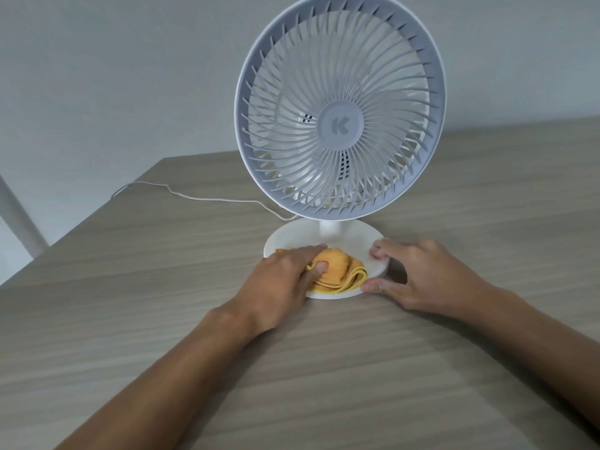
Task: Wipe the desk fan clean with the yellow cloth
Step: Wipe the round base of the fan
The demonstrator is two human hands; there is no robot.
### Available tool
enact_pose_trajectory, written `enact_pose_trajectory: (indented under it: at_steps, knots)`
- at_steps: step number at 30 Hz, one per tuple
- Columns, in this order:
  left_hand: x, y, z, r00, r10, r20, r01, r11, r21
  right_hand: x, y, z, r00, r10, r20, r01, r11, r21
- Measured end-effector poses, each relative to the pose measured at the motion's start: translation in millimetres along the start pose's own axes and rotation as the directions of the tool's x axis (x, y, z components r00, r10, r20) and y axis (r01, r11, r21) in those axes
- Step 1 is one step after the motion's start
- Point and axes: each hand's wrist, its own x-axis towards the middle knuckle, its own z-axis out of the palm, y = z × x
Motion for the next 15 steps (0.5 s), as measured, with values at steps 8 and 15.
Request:
enact_pose_trajectory:
  at_steps: [8, 15]
  knots:
    - [45, -38, -19, 0.886, -0.304, -0.351, 0.280, 0.952, -0.121, 2, 9, 5, 1.000, 0.006, 0.017, -0.006, 1.000, 0.029]
    - [73, -42, 1, 0.929, -0.369, -0.008, 0.368, 0.927, -0.075, 5, 13, 8, 1.000, 0.021, 0.017, -0.021, 1.000, 0.003]
